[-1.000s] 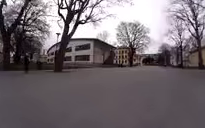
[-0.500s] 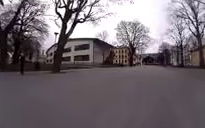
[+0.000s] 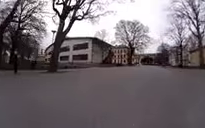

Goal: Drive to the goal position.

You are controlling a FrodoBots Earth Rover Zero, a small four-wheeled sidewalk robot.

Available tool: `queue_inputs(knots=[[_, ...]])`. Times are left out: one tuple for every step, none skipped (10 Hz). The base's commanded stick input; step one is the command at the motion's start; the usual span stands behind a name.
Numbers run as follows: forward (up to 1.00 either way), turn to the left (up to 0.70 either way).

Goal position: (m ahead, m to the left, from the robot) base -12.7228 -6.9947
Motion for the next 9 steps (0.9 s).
queue_inputs(knots=[[0.85,0.34],[0.85,0.12],[0.85,0.0],[0.85,0.0],[0.85,0.0],[0.85,0.0],[0.85,0.0],[0.85,0.0],[0.85,0.0]])
